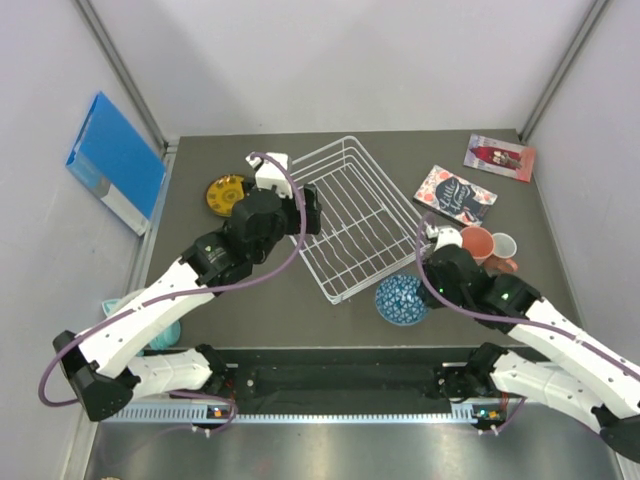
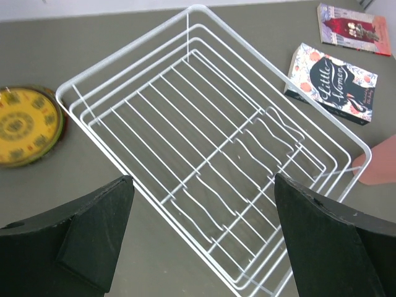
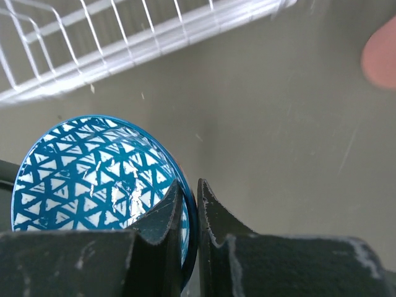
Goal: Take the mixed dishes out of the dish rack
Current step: Place the bowl at the center of the board.
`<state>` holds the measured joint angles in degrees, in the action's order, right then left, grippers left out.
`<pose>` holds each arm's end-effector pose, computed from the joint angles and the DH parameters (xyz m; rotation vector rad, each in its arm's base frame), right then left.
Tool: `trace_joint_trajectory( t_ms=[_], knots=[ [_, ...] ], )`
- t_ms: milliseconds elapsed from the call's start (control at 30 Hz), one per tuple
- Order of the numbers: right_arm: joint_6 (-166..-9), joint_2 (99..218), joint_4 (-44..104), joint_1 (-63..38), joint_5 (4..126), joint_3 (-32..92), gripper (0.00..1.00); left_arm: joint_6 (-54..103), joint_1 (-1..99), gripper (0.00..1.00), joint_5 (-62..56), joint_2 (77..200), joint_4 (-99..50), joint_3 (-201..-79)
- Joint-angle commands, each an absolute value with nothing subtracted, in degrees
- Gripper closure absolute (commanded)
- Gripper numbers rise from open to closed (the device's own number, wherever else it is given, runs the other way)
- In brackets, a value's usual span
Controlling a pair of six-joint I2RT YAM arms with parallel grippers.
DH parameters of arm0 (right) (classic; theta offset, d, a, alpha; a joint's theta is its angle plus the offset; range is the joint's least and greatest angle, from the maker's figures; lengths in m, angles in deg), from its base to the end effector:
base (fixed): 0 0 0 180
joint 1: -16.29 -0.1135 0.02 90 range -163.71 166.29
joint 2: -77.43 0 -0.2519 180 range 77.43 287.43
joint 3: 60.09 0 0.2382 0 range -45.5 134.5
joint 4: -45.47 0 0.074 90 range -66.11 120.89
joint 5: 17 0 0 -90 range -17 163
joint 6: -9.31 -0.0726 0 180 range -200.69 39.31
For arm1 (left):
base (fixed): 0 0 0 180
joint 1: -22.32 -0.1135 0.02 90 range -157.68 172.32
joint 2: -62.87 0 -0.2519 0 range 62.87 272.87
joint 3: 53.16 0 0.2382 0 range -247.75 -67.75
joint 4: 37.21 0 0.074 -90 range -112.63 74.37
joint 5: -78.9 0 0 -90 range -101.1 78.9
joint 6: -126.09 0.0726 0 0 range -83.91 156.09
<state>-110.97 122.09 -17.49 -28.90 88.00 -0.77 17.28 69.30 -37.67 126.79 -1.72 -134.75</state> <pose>0.1311 0.1053 0.2432 -0.1917 2.3910 0.3090 0.2069 -0.1741 0.3695 0.1404 1.8584 -0.3630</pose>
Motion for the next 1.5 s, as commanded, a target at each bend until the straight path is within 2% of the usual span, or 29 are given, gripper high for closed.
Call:
trace_joint_trajectory(
  t_ms=[0,400,700,767,800,867,900,1000,1300,1467],
  knots=[
    [-115.2,124.2,-9.5,-28.5,83.7,-3.2,1.00,10.7,69.0,0.01,-36.9,126.4,-2.4,-133.1],
    [-121.4,137.7,9.3,-28.5,82.8,-11.7,1.00,10.4,69.0,0.01,-36.1,122.7,-3.1,-128.8],
    [-122.5,141.8,19.0,-28.4,87.6,-18.7,1.00,10.9,69.0,0.01,-36.7,120.1,-4.5,-125.1],
    [-122.6,142.8,17.9,-28.5,87.8,-18.3,0.88,10.8,69.0,0.01,-36.2,120.6,-4.6,-125.0],
    [-122.8,142.8,17.4,-28.9,87.9,-18.2,0.73,10.6,69.0,0.01,-36.1,120.9,-4.5,-125.0],
    [-122.9,142.3,15.7,-29.5,88.7,-17.3,0.62,10.4,69.0,0.01,-35.8,121.5,-4.4,-125.1],
    [-123.1,141.9,14.9,-30.4,89.6,-17.1,0.53,10.2,69.0,0.01,-35.7,121.6,-4.4,-125.1],
    [-123.8,139.7,11.6,-32.0,91.1,-16.0,0.42,9.9,69.0,0.01,-35.3,122.1,-4.6,-125.1],
    [-126.0,130.5,-1.7,-36.9,94.3,-7.5,0.24,9.4,69.1,0.01,-35.0,122.8,-4.3,-125.6],
    [-125.3,127.0,-10.5,-38.5,96.1,1.9,0.20,9.4,69.0,0.01,-34.9,123.2,-3.8,-126.4]
  ],
)
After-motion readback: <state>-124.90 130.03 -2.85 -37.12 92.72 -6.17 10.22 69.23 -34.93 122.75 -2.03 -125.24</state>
